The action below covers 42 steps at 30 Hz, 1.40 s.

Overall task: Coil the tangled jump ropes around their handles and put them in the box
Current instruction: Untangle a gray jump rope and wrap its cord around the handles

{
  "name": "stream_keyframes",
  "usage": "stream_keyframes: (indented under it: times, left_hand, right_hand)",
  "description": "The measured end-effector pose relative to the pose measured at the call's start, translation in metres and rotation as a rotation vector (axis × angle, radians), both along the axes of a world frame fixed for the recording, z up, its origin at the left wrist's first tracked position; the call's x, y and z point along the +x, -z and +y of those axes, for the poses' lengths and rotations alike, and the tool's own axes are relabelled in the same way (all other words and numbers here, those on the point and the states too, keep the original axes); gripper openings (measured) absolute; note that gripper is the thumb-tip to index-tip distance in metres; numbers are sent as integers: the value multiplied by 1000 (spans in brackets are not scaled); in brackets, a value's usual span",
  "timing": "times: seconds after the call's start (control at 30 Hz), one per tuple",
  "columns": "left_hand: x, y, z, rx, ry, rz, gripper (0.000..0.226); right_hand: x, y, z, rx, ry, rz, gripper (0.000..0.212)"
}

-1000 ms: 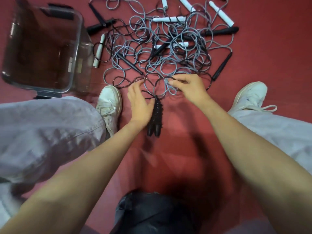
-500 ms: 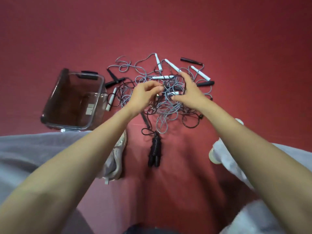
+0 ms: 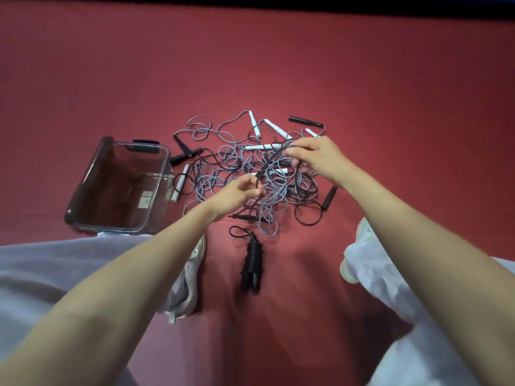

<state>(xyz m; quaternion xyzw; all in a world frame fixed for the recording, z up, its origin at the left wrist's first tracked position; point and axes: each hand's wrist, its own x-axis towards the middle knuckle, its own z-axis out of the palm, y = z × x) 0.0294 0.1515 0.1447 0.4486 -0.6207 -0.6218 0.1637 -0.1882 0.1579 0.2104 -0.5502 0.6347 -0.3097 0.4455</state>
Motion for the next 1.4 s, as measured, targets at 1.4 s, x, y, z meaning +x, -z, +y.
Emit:
stream_keyframes:
  times: [1.4]
  left_hand:
    - [6, 110, -22, 285, -429, -214, 36]
  right_hand:
    - [2, 228, 38, 218, -465, 1150, 33]
